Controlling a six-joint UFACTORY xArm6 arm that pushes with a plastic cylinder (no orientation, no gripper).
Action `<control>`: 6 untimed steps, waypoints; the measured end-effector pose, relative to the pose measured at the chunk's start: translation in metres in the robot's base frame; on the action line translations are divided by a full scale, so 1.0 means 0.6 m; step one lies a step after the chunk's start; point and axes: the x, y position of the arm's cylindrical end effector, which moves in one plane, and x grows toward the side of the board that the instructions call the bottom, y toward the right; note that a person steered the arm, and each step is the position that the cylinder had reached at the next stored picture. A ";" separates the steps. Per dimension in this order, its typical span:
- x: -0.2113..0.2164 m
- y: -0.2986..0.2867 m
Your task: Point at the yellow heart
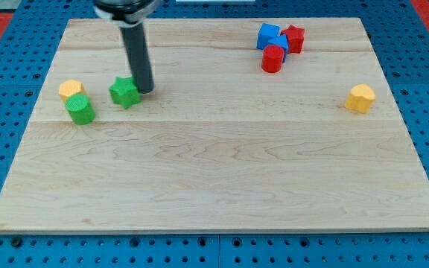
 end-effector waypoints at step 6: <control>-0.030 0.568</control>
